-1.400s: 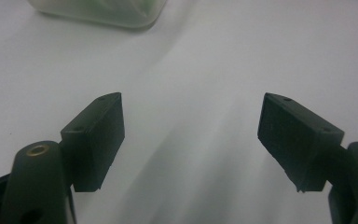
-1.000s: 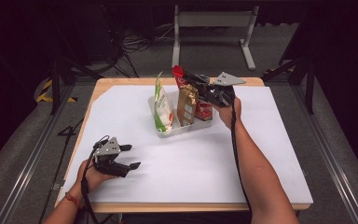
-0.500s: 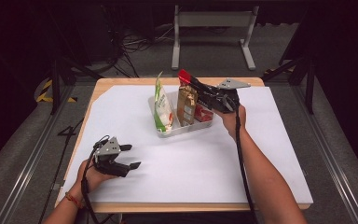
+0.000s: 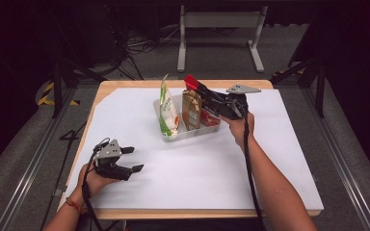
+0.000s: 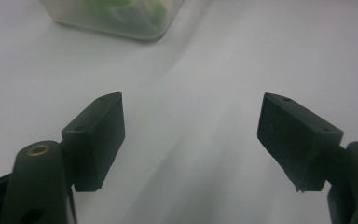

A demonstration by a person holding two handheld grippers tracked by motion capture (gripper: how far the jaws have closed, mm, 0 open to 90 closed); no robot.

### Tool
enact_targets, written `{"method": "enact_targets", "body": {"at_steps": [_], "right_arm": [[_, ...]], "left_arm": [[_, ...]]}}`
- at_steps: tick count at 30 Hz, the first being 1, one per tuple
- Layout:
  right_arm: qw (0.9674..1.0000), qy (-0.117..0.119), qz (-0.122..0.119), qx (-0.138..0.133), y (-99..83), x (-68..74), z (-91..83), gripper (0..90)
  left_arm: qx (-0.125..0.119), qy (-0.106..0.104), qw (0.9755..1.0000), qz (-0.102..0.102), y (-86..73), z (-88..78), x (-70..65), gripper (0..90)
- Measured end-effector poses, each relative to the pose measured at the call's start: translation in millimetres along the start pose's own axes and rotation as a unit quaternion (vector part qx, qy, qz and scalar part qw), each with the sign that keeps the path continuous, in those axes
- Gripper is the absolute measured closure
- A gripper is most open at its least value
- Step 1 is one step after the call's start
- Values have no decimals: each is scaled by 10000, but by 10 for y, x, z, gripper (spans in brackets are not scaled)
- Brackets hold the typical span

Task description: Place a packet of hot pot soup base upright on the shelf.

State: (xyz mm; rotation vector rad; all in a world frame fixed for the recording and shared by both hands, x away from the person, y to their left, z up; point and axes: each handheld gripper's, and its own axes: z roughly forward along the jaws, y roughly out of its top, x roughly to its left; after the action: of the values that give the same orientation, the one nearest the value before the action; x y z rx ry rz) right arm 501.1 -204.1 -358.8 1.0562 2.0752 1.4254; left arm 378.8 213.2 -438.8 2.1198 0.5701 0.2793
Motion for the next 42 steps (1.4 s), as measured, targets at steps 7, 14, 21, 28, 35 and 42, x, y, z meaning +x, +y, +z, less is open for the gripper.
{"method": "enact_targets", "body": {"at_steps": [7, 14, 21, 28, 35, 42], "right_arm": [[9991, 103, 414, 43, -17, 4, -24, 819], [9991, 9, 408, 125, -17, 65, -63, 781], [9998, -88, 118, 107, -6, 12, -120, 616], [9986, -249, -378, 283, 20, 18, -261, 559], [9978, -266, -517, 330, -12, -37, -389, 574], [9975, -292, -557, 328, -57, -90, -455, 645]], "left_arm": [[-38, 6, 10000, -16, 10, -9, 2, 241], [-58, 29, 10000, 8, 9, -21, 12, 241], [-25, 3, 10000, -4, 11, -7, 4, 239], [17, 0, 10000, -4, 15, 15, 6, 238], [38, 13, 10000, -2, 16, 25, 9, 238], [41, 37, 10000, -31, 10, 15, 15, 242]]}}
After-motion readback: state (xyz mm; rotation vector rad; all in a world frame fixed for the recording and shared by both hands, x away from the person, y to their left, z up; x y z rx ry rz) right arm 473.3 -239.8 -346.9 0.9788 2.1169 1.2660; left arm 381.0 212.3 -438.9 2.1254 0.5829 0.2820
